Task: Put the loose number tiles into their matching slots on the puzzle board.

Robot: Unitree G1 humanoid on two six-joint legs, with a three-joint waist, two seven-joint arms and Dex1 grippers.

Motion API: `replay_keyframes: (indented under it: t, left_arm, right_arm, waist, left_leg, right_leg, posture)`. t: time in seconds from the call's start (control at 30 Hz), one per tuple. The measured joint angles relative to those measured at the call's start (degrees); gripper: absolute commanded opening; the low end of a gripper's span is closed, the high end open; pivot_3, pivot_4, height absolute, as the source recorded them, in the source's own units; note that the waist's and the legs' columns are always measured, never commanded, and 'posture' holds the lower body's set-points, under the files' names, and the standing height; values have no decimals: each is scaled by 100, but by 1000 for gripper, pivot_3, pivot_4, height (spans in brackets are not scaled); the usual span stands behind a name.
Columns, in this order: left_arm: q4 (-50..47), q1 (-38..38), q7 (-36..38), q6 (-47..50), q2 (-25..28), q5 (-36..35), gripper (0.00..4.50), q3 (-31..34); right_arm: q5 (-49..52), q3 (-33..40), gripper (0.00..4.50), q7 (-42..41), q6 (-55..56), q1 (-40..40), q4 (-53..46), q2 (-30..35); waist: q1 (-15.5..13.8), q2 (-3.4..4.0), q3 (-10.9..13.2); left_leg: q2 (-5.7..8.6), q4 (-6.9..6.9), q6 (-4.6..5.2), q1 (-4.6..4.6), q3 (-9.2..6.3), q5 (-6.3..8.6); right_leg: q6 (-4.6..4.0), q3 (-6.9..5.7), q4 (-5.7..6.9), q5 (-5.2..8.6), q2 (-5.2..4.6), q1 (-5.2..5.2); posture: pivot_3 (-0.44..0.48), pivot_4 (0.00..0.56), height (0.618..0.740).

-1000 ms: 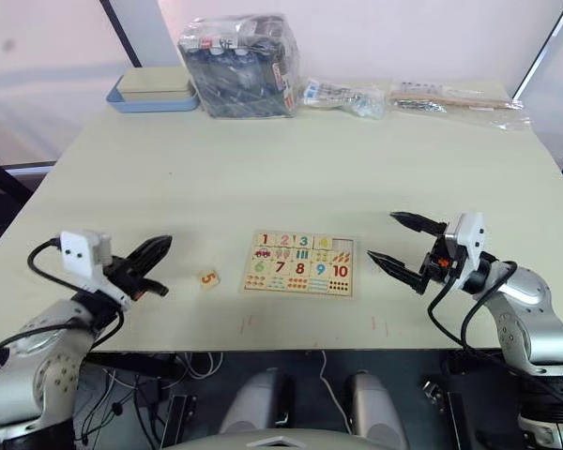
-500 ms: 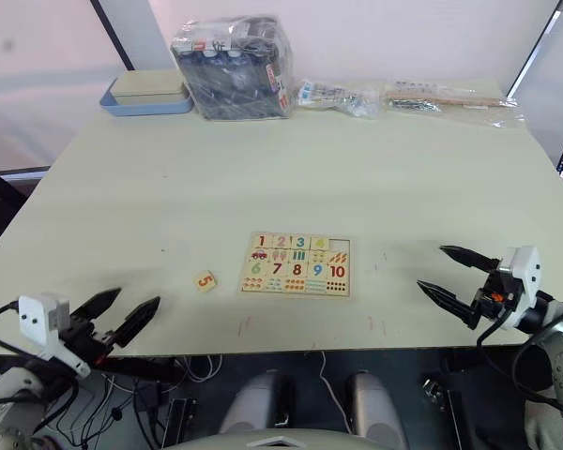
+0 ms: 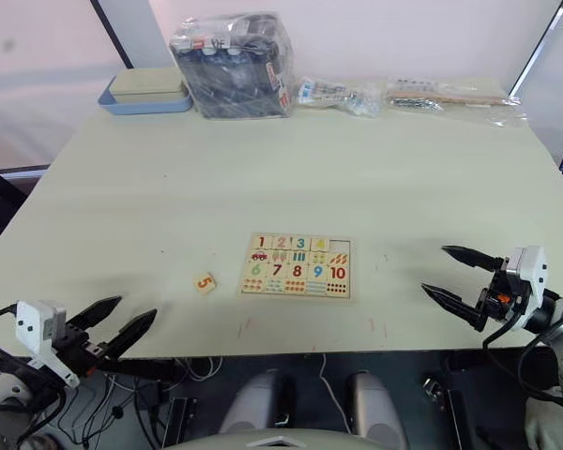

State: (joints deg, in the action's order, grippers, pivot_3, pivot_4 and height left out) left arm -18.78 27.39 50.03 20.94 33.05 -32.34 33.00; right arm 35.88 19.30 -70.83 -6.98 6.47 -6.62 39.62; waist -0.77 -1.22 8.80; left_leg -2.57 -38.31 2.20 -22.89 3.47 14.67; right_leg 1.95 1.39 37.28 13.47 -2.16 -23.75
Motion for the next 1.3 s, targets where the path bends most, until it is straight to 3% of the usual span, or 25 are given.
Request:
replay_keyframes:
  t: [0.4,0.53,0.93,1.23,1.3]
  left_arm:
    - [700,-1165,1301,-1,1385,88,4481,-858]
    - [1071,-1649,1586,-23,1564,272,4481,-1308]
    - [1381,-2191,1705,-66,1647,549,4481,-1782]
    - [1046,-2278,747,60,1327,1090,4481,-2234]
    - [988,-2264,556,-1,1251,1221,3611,-2283]
  right_arm:
    - [481,-297,4500,-371,-509,-117,-1135,305]
    - [506,-355,4500,-465,-511,-59,-1386,323]
    - [476,-360,4500,-346,-484,3,-1543,303]
    - [346,-388,4500,-299,-351,0,-1524,240]
    - [339,-388,4500,-304,-332,2,-1521,241]
  waist:
    - [-6,1,1]
    - [-4,-1,1]
    - [-1,-2,1]
    - [-9,-2,0]
    - [-10,1,-1]
  left_leg:
    - [-13,19,2,-4,15,3]
    - [-12,23,7,-5,24,6]
    - [-13,23,9,-5,30,7]
    - [-13,22,9,1,32,7]
    - [-12,21,9,3,32,7]
  right_leg:
    - [-21,-53,-26,-13,-20,-4]
    - [-20,-59,-33,-14,-20,-2]
    - [-19,-56,-34,-15,-18,-3]
    - [-17,-55,-33,-16,-17,5]
    - [-17,-55,-32,-16,-18,7]
  posture:
    - [0,150,740]
    - [0,150,740]
    - [0,150,740]
    - [0,150,740]
    - [0,150,740]
